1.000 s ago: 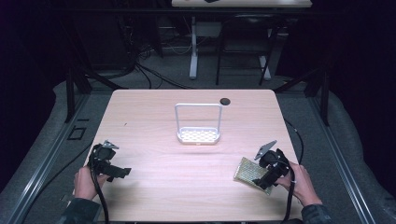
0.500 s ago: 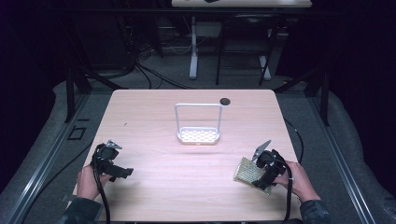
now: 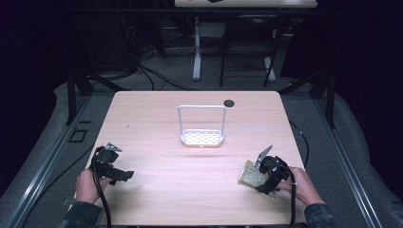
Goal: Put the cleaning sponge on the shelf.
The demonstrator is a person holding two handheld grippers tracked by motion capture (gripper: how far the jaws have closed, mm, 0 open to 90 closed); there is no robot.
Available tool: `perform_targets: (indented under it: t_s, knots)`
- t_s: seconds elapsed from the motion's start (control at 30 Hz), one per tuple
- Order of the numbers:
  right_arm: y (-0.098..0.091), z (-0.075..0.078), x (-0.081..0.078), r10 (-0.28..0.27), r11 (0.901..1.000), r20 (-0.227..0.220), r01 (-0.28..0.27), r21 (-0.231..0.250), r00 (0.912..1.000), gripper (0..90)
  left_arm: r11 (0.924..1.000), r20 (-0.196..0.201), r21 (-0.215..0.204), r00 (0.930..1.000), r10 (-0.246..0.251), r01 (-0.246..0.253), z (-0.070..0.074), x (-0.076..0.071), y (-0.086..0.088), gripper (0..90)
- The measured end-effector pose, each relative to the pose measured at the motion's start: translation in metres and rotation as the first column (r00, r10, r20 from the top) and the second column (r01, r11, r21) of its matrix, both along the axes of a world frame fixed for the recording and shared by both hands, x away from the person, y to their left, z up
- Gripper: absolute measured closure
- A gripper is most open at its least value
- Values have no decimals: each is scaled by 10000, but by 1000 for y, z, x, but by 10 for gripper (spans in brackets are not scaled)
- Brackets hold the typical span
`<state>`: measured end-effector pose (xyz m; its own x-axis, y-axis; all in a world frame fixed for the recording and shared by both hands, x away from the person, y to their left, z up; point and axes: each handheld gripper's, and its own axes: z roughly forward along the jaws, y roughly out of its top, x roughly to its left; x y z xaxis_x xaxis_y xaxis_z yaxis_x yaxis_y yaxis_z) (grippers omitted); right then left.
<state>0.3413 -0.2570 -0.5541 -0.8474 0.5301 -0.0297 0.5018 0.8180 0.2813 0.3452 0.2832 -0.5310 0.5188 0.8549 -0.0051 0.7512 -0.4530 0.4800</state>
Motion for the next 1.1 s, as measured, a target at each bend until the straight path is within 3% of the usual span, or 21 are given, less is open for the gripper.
perform_targets:
  t_s: [0.2, 0.57, 1.1]
  knots:
    - [-1, 1, -4, -21, 10000, 142, 21, 51, 9999, 156, 10000, -11, 14, 10000, 51, -51, -1, -1, -1, 0]
    - [-5, 5, -8, -299, 9988, 520, 278, 407, 9982, 374, 10000, 143, 38, 9999, 81, -82, 0, -1, -3, 1]
    - [0, 17, -11, -1036, 9924, 876, 971, 762, 9907, 369, 9990, 148, 325, 9994, 299, -304, -1, 0, -5, 2]
